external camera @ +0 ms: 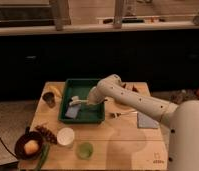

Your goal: Place brush in tray

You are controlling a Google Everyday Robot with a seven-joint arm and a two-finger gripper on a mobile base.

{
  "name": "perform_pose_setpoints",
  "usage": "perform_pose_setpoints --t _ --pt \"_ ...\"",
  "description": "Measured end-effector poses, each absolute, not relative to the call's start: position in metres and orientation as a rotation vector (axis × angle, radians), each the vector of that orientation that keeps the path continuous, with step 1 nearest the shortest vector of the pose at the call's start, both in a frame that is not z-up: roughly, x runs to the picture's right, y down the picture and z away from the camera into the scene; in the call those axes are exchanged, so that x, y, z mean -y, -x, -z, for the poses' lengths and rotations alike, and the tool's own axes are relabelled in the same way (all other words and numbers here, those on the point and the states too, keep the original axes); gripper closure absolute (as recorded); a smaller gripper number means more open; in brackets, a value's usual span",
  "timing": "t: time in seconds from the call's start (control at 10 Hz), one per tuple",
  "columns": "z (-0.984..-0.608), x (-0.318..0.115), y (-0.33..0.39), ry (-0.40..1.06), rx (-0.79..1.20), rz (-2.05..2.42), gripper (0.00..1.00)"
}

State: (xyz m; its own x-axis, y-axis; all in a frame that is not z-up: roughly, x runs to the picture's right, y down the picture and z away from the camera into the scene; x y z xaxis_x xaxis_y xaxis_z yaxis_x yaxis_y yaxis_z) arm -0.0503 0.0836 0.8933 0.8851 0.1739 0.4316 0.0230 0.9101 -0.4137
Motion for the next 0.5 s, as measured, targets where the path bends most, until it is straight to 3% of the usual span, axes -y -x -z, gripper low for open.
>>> perform_pose_setpoints --t 0.2,0.4,0.5 --pt "-0.8933 -0.0834 0.0492 0.422 0.480 -0.083 0.89" --pt "-0.8922 -0.0828 0.0502 0.420 0.479 -0.073 0.67" --pt "-0.8919 -0.0825 0.0504 0.420 0.478 -0.071 0.61"
